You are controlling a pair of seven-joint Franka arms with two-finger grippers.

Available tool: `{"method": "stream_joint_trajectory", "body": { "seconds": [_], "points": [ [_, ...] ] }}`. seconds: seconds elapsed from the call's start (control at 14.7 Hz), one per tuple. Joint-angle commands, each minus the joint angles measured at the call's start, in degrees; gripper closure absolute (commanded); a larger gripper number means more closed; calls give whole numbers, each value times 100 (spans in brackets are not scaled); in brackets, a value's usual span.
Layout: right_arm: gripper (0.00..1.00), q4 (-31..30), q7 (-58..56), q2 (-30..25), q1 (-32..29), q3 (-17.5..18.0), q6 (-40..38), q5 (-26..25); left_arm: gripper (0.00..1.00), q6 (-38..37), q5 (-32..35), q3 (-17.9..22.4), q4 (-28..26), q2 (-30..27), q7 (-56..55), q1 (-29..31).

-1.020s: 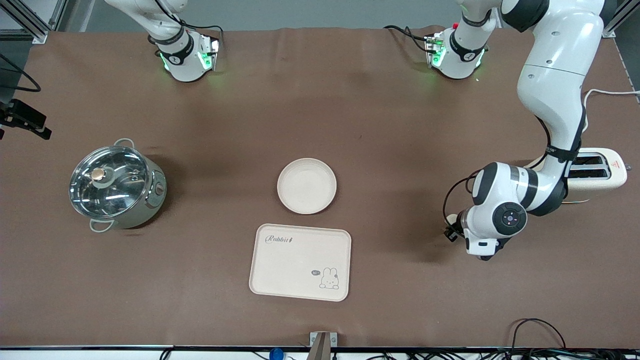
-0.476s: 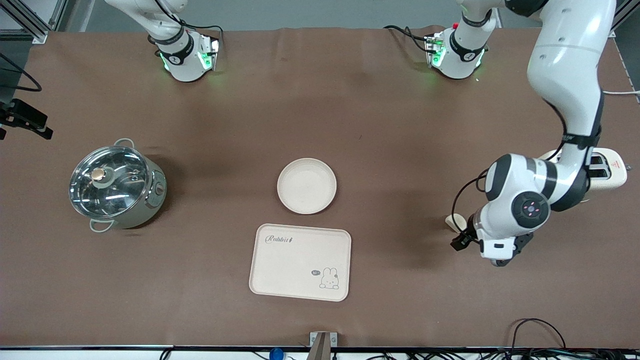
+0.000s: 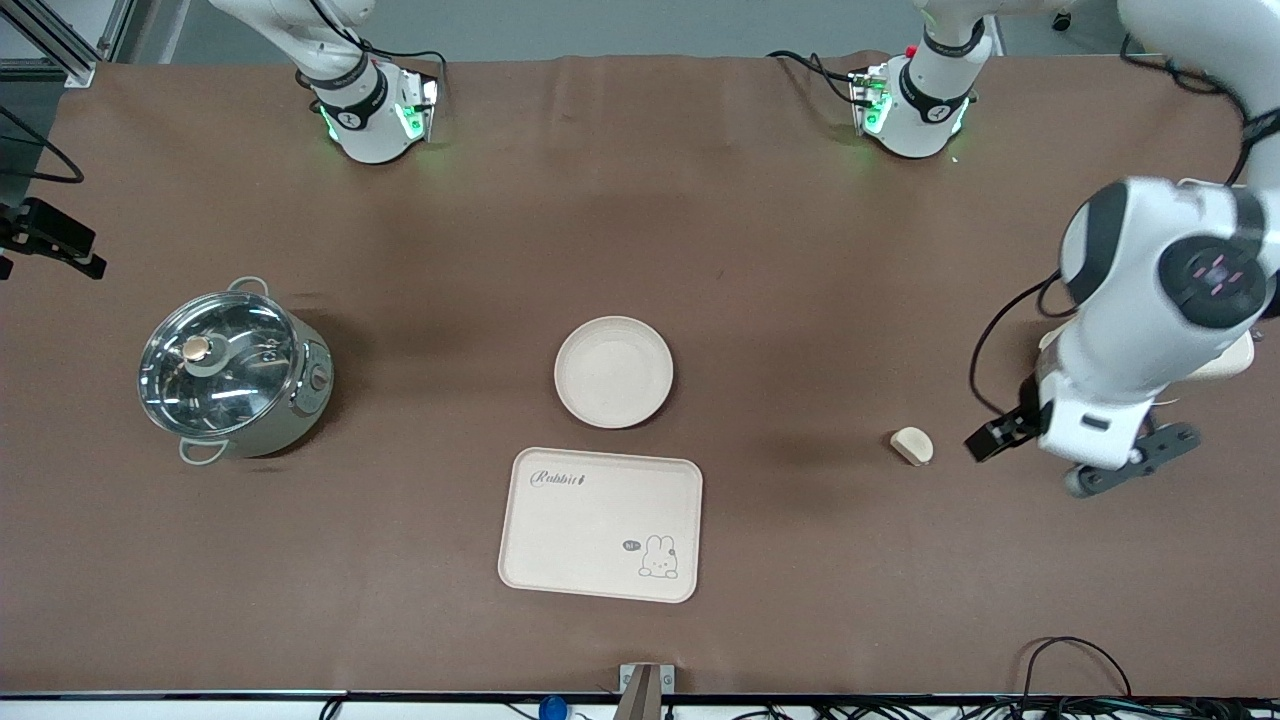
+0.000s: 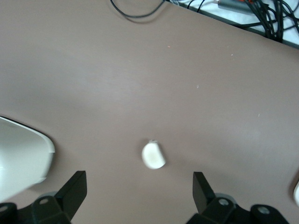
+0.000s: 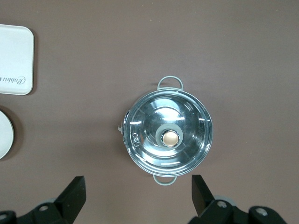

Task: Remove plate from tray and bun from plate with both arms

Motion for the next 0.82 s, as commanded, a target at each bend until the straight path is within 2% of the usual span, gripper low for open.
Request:
{"method": "stream_joint_trajectory", "body": {
  "seconds": [0.0, 0.34, 0.61, 0.75],
  "points": [
    [0, 77, 0, 32, -72, 40, -37, 97, 0, -671, -46, -43, -116, -725, 1094, 184],
    [0, 77, 0, 32, -72, 40, -37, 97, 0, -1682, -380, 53, -116, -1622, 2599, 211],
    [0, 77, 0, 32, -63, 40, -37, 97, 0, -2464, -767, 150, -159, -2132, 2935, 220],
    [0, 77, 0, 32, -63, 40, -37, 97, 0, -2746, -1196, 281, -239, -2326, 2971, 202]
  ]
}}
